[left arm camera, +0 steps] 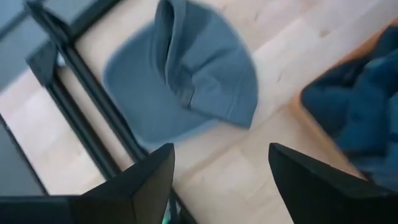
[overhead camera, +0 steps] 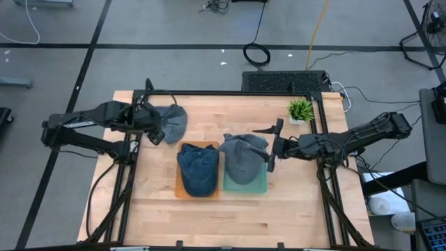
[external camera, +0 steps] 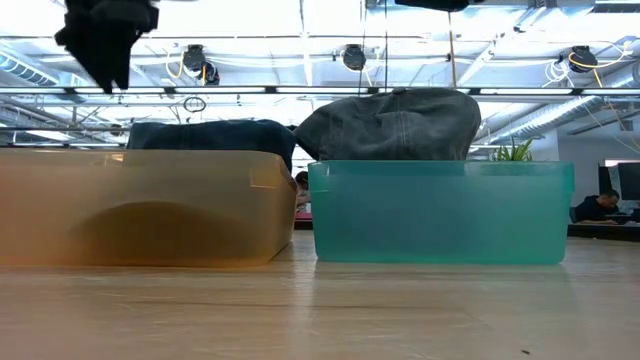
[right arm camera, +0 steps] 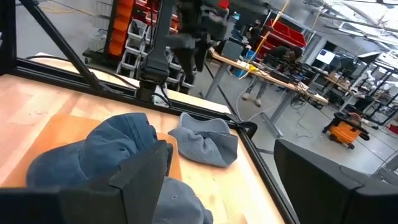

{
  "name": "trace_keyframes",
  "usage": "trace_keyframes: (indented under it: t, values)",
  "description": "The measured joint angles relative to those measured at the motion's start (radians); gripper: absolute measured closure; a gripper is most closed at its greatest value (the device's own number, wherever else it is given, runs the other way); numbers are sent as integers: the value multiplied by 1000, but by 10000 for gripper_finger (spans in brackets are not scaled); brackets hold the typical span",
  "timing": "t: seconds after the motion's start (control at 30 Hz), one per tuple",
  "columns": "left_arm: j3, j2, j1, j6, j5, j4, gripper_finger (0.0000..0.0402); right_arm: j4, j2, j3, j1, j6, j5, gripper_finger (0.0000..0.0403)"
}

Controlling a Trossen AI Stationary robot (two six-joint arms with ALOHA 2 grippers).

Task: Pick & Place hat
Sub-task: Put the gray cap into the green bin

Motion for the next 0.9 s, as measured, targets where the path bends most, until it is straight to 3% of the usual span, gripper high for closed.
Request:
trace_keyframes:
  t: [0.17, 0.33, 0.53, 0.73, 0.9]
  values:
    - [-77, 45, 46, 42, 101, -2, 136, -3, 0, 0, 0, -6, -15, 121]
    - [-97, 162, 82, 193, 149, -3, 152, -3, 0, 0, 0, -7, -15, 121]
    - [-97, 311, 105, 367, 125, -54, 153, -4, 0, 0, 0, -18, -15, 121]
    - [-97, 419, 107, 402, 24, -95, 121, -12, 0, 0, 0, -47, -15, 121]
    - [-103, 497, 108, 397, 1, -85, 85, -26, 0, 0, 0, -53, -15, 121]
